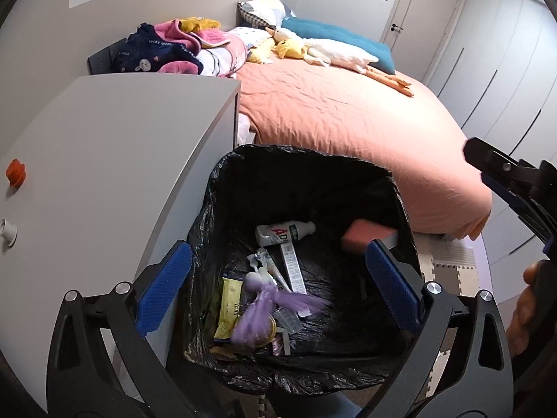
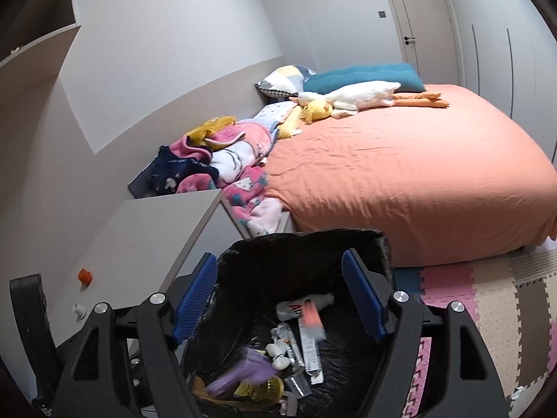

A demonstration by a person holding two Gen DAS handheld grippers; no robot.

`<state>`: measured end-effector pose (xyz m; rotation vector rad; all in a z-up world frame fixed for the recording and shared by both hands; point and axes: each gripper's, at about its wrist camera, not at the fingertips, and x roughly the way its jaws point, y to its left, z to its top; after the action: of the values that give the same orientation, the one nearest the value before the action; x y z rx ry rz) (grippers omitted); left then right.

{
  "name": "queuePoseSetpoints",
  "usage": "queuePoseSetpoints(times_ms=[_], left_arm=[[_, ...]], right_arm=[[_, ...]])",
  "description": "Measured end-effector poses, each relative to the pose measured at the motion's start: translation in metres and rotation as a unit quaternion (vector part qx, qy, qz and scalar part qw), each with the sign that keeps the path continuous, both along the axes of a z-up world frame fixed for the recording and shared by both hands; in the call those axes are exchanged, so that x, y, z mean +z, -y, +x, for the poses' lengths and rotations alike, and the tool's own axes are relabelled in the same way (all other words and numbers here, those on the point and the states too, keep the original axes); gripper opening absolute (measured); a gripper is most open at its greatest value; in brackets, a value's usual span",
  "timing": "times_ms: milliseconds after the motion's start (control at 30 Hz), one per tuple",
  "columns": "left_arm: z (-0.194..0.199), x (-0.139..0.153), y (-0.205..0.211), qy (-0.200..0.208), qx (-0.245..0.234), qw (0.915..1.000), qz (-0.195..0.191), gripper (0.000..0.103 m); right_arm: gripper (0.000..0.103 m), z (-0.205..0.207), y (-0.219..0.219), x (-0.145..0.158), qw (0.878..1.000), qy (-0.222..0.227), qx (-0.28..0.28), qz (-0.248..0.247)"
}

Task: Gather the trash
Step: 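Move both tools back to the table toward the white cup and orange cap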

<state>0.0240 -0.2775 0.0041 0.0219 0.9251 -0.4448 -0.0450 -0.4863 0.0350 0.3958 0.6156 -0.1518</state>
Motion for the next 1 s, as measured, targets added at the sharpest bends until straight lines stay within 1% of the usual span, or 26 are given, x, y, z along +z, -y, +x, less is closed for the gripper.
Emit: queuePoseSetpoints(times_ms=[167, 600, 1000], left_arm=[[-0.001, 0.006, -0.007, 0.010, 0.012, 0.9999, -0.002, 0.097], [-0.001, 0.008, -0.027, 0.013, 0.032, 0.9994, -0.006, 0.097], [0.001, 0.010, -0.063, 0.022, 0.064, 0.9977, -0.007, 0.097]], right_arm=[[0.075, 0.001, 0.005, -0.002, 1.000, -0.001, -0.003, 0.007], [0.075, 0.011, -0.019, -0.004, 1.000, -0.009, 0.025, -0.001], [0.075, 0.031, -0.065, -0.005, 0.997, -0.016, 0.072, -0.011]])
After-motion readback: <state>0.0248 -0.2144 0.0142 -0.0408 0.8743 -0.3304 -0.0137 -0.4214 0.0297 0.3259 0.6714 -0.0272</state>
